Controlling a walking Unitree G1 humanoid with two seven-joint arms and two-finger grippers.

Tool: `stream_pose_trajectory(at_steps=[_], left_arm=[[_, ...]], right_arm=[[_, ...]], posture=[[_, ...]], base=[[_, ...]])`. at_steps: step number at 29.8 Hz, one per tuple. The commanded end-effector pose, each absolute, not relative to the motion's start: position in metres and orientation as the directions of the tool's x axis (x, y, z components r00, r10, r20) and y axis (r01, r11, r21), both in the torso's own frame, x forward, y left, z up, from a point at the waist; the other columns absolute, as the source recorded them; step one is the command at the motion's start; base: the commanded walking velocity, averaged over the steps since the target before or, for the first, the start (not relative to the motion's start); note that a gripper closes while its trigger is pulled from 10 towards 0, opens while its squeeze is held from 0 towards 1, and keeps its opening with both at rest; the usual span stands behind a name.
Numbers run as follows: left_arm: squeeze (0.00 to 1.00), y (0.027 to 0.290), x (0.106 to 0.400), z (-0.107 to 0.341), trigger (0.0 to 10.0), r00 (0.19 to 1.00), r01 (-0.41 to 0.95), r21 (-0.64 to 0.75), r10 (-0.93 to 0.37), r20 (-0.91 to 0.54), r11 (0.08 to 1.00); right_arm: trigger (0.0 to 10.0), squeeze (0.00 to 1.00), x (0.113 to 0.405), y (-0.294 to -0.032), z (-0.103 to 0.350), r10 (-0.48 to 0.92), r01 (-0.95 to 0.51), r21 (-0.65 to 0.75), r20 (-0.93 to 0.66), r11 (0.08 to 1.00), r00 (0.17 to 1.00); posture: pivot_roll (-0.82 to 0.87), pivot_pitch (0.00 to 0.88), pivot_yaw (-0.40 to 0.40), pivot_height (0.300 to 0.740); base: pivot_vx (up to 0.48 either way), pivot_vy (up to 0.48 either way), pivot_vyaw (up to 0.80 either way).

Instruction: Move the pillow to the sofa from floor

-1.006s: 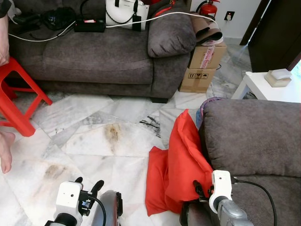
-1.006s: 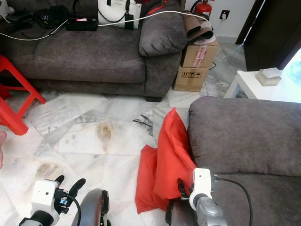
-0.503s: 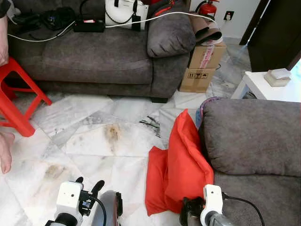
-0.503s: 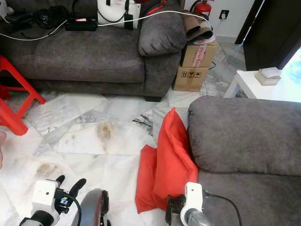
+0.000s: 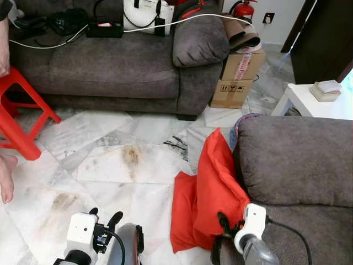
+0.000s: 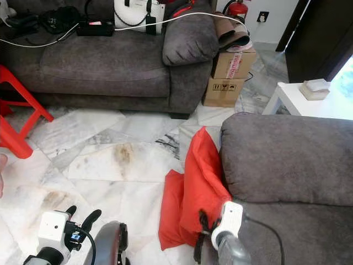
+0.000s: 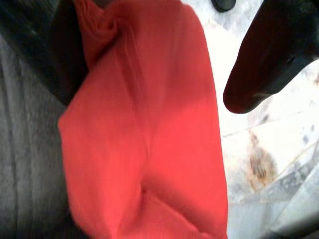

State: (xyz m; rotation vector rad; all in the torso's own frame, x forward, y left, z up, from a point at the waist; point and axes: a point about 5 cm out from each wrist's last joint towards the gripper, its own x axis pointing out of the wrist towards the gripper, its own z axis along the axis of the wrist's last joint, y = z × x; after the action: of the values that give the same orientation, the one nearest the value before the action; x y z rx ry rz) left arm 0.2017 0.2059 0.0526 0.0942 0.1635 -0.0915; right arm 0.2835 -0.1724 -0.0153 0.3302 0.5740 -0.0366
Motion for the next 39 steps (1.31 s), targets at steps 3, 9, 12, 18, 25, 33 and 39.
stream_pose_trajectory(at_steps=[3,9,12,18,25,33,39], left_arm=[[0.00,0.204,0.198,0.050,10.0,0.979,0.105,0.089,-0.087,-0.184,0.991],[0.00,0.203,0.198,0.049,10.0,0.978,0.112,0.086,-0.095,-0.187,0.990],[0.00,0.203,0.198,0.050,10.0,0.978,0.114,0.087,-0.096,-0.187,0.990],[0.00,0.204,0.198,0.050,10.0,0.978,0.113,0.091,-0.094,-0.186,0.989],[0.00,0.203,0.198,0.051,10.0,0.978,0.113,0.090,-0.094,-0.185,0.990],[0.00,0.204,0.198,0.051,10.0,0.978,0.112,0.092,-0.093,-0.184,0.989],[0.00,0.203,0.199,0.051,10.0,0.978,0.115,0.092,-0.097,-0.185,0.989]], right_arm=[[10.0,0.00,0.278,-0.172,-0.021,0.043,0.152,0.300,-0.554,0.942,0.831],[3.1,0.00,0.274,-0.166,-0.025,0.056,0.135,0.291,-0.563,0.947,0.824],[0.0,0.00,0.275,-0.162,-0.023,0.068,0.133,0.317,-0.549,0.939,0.833],[0.0,0.00,0.275,-0.161,-0.024,0.052,0.164,0.333,-0.553,0.929,0.832],[0.0,0.00,0.275,-0.162,-0.023,0.044,0.177,0.345,-0.545,0.922,0.837],[0.0,0.00,0.278,-0.162,-0.020,0.036,0.175,0.348,-0.524,0.921,0.851],[0.0,0.00,0.276,-0.162,-0.022,0.027,0.166,0.309,-0.536,0.936,0.844]], posture=[[0.26,0.206,-0.024,0.585],[0.26,0.206,-0.023,0.585],[0.26,0.210,-0.019,0.585],[0.26,0.211,-0.020,0.585],[0.27,0.211,-0.020,0.585],[0.27,0.212,-0.019,0.585],[0.26,0.213,-0.017,0.585]], base=[[0.000,0.000,0.00],[0.000,0.000,0.00],[0.000,0.000,0.00],[0.000,0.000,0.00],[0.000,0.000,0.00],[0.000,0.000,0.00],[0.000,0.000,0.00]])
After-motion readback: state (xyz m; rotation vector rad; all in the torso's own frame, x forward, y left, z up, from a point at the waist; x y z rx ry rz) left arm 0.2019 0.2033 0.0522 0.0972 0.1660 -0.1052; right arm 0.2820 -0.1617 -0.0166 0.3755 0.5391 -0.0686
